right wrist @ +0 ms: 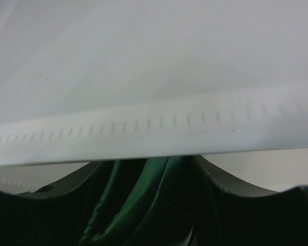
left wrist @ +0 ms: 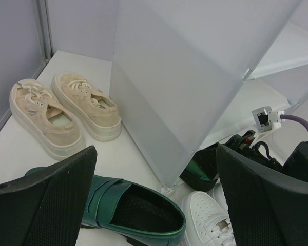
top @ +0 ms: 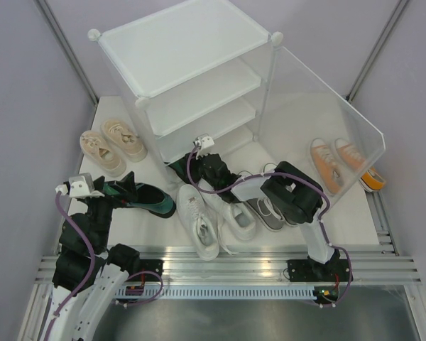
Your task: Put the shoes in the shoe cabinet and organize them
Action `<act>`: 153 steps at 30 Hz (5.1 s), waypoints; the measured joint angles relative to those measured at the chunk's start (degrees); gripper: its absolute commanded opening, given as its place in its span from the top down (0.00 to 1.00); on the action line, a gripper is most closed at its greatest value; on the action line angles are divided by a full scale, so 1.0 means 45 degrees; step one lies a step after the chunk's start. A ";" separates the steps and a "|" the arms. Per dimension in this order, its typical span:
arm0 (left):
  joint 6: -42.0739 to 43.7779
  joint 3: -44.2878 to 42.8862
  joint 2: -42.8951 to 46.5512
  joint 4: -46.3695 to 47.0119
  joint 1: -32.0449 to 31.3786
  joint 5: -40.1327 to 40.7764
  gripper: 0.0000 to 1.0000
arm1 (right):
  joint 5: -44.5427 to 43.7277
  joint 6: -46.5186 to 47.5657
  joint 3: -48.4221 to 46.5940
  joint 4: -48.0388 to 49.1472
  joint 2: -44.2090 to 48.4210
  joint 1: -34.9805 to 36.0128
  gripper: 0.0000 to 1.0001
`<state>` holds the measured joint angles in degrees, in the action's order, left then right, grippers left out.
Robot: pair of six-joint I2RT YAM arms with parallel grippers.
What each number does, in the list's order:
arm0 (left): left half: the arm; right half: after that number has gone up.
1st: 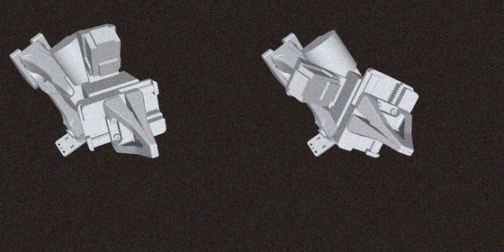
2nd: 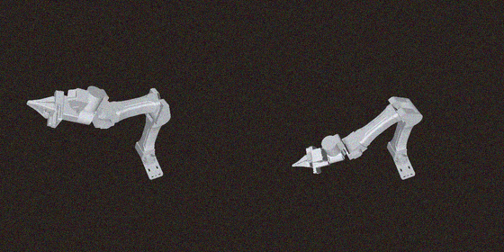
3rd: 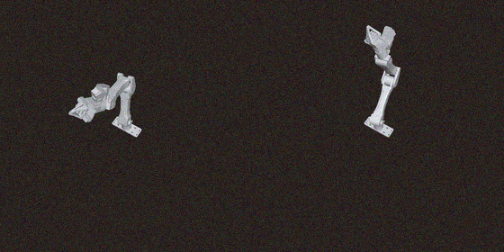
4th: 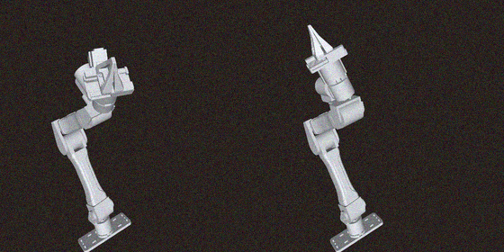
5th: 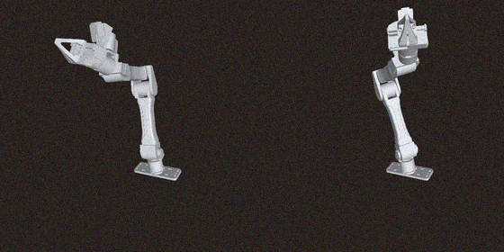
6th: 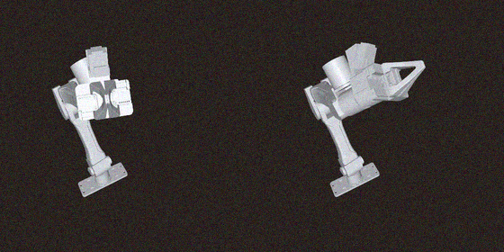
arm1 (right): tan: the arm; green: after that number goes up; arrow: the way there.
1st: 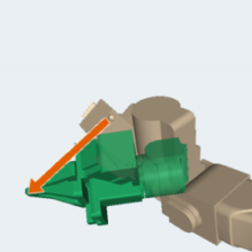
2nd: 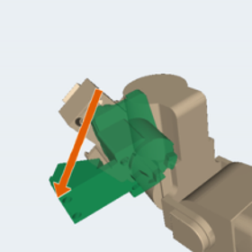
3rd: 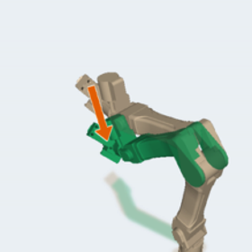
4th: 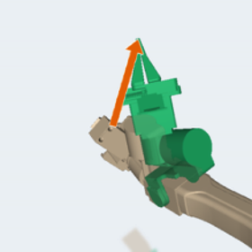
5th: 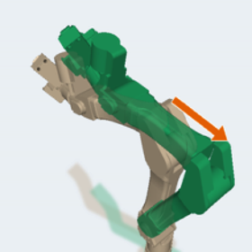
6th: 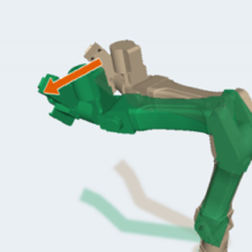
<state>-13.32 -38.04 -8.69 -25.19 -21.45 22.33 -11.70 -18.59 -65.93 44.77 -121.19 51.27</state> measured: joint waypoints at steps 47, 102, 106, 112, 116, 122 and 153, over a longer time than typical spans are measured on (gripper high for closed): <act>0.0000 0.0000 0.0000 0.0005 0.0000 -0.0112 0.00 | 0.0597 -0.0243 0.2739 0.0559 0.1739 0.0335 0.66; 0.0000 0.0000 -0.0704 0.0005 0.0000 -0.0437 0.00 | 0.0078 0.0189 -0.1039 -0.0500 -0.0384 0.0690 0.70; 0.0000 0.0000 -0.0719 0.0005 0.0000 -0.0437 0.01 | 0.0248 0.0185 -0.1302 -0.0525 -0.0627 0.0656 0.70; 0.0000 0.0000 -0.0733 0.0005 0.0000 -0.0447 0.00 | 0.0340 0.0185 -0.1501 -0.0486 -0.0806 0.0641 0.69; 0.0000 0.0000 -0.0733 0.0000 0.0000 -0.0471 0.00 | 0.0398 0.0165 -0.1491 -0.0471 -0.0801 0.0641 0.61; 0.0000 0.0000 -0.0733 0.0005 0.0000 -0.0656 0.00 | 0.0641 0.0097 -0.0413 -0.0491 -0.0019 0.0622 0.44; 0.0005 0.0000 -0.0267 0.0005 0.0000 -0.0335 0.00 | 0.4872 0.3196 -0.1413 -0.6144 0.1409 0.2773 0.11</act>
<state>-13.30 -38.04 -9.89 -25.17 -21.45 20.82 10.22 -4.21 -72.29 17.12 -114.85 63.75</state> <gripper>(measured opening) 0.994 0.891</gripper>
